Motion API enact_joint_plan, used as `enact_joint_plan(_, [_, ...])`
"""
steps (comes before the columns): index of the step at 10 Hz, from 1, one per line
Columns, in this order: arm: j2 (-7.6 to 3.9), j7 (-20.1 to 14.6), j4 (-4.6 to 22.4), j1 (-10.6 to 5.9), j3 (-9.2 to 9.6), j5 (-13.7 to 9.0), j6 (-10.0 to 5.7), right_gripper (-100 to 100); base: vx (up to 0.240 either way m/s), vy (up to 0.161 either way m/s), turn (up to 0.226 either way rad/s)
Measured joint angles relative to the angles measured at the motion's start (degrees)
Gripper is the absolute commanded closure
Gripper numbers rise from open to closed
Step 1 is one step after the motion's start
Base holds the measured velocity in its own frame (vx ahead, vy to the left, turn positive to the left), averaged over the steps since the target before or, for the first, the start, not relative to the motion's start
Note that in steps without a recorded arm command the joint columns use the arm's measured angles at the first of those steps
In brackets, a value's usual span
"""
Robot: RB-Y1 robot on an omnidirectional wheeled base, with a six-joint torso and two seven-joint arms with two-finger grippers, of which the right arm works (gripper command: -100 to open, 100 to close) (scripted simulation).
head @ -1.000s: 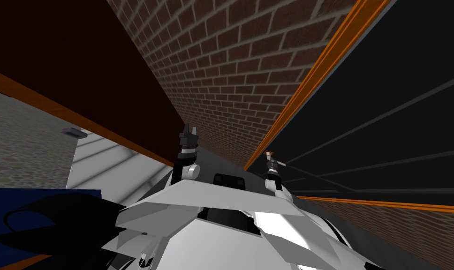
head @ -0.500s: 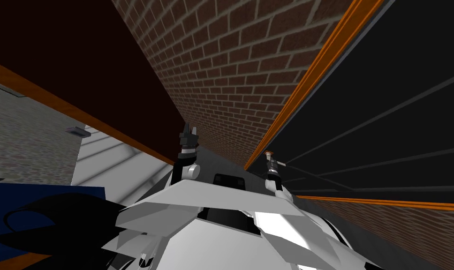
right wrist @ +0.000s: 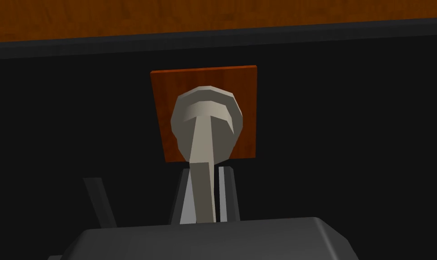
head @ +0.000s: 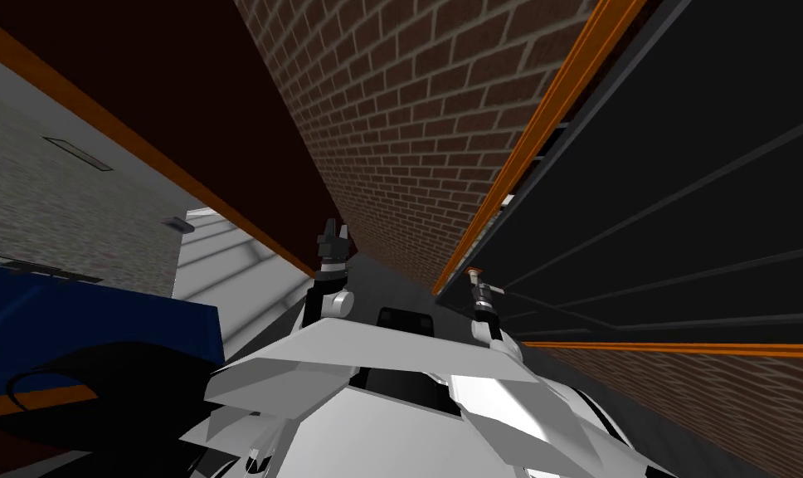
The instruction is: Pull the door open
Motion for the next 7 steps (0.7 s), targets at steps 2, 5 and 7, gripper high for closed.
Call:
enact_joint_plan(2, [-0.55,-1.44,-0.34,0.47,1.32,0.84,-0.43,100,-0.236,-0.044,0.118])
enact_joint_plan(5, [-1.11,-2.91,-0.01,0.77,2.59,1.65,-1.09,100,-0.159,-0.015,0.068])
enact_joint_plan(7, [-1.89,-3.95,-0.09,1.1,3.46,2.23,-1.89,100,-0.229,-0.052,0.091])
